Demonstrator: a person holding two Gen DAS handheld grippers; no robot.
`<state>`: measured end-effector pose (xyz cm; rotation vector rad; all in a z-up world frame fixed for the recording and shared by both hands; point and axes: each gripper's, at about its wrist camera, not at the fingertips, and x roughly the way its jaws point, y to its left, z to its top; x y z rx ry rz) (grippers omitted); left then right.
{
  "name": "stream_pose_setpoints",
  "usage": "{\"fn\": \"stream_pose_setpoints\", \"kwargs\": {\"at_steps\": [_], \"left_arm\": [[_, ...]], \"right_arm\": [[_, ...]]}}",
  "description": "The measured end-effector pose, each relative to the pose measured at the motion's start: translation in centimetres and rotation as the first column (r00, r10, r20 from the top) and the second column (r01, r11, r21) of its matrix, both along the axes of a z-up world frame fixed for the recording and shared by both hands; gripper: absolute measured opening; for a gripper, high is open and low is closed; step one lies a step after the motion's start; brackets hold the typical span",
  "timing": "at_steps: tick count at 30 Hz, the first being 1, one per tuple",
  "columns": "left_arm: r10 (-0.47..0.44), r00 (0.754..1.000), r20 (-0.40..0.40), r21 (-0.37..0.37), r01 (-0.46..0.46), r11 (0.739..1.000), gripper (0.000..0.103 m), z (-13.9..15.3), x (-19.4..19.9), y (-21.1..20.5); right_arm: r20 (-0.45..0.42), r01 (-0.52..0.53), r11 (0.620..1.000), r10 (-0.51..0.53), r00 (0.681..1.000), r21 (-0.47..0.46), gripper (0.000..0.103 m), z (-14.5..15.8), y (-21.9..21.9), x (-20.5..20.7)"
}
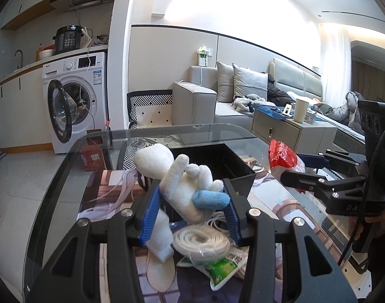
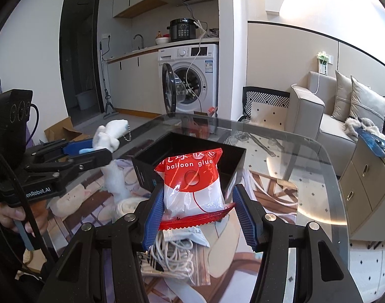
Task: Organize soft objects
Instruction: 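Lift the plush figure with the left gripper while the right gripper grasps the red balloon-glue bag, then carry the plush figure and red bag over the black box with both grippers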
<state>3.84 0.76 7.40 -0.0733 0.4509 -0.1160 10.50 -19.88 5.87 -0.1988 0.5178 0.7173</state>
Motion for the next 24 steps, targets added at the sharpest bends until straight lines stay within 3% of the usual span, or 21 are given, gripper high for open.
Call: {"fn": "stream_pose_setpoints", "kwargs": {"at_steps": [11, 24], "left_arm": [[0.016, 1.000, 0.015, 0.040, -0.017, 0.999, 0.046, 0.2, 3.0, -0.2], [-0.004, 1.000, -0.018, 0.030, 0.004, 1.000, 0.046, -0.1, 6.2, 0.2]], "right_arm": [[-0.009, 0.027, 0.999, -0.027, 1.000, 0.026, 0.055, 0.4, 1.8, 2.4], [-0.046, 0.034, 0.999, -0.034, 0.998, 0.010, 0.055, -0.4, 3.5, 6.3]]}}
